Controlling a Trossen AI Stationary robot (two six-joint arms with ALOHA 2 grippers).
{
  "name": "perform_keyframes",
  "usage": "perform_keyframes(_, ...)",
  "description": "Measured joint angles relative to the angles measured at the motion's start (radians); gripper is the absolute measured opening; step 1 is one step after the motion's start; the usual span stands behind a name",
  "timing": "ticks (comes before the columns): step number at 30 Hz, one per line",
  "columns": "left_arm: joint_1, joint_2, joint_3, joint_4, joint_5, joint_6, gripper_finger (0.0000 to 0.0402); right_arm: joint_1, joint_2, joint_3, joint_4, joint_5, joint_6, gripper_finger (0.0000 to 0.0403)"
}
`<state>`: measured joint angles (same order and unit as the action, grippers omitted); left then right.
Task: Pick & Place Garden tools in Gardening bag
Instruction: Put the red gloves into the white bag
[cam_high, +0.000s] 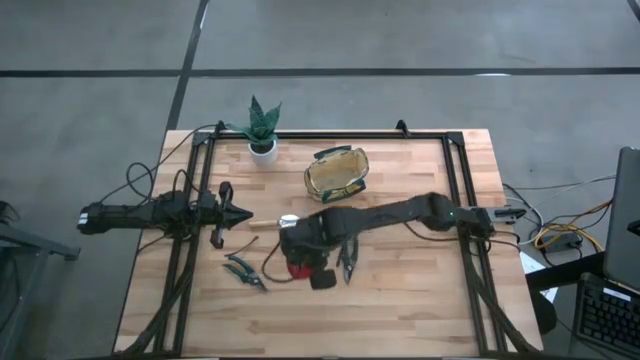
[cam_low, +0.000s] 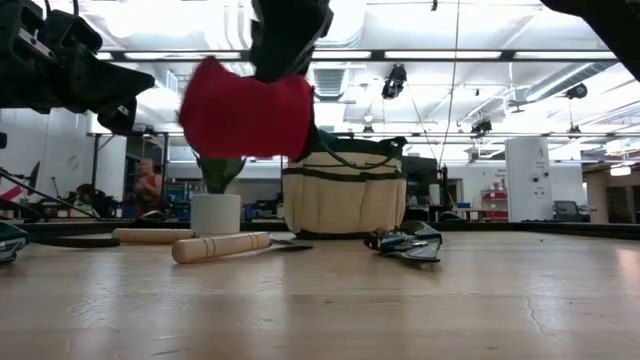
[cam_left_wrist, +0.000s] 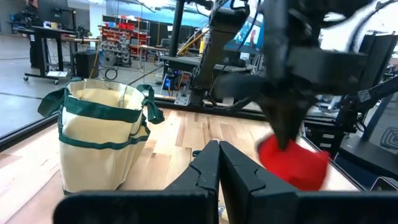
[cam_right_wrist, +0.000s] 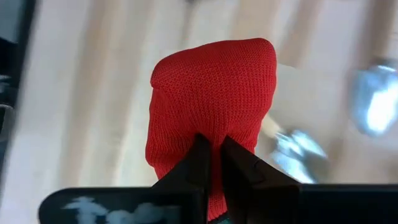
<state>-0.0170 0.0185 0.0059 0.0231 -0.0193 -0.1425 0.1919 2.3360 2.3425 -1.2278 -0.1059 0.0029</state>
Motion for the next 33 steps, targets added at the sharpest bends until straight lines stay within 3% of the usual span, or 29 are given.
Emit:
perform_keyframes(23, 0.0, 0.012, 0.0, 0.001, 0.0, 0.0, 0.0012, -0.301, -0.232, -0.001, -0.155, 0.425, 0.069, 0.0018)
perform_keyframes(33, 0.0, 0.012, 0.0, 0.001, 0.0, 0.0, 0.0012, -0.382, -0.229, -0.003, -0.241, 0.442, 0.088, 0.0018)
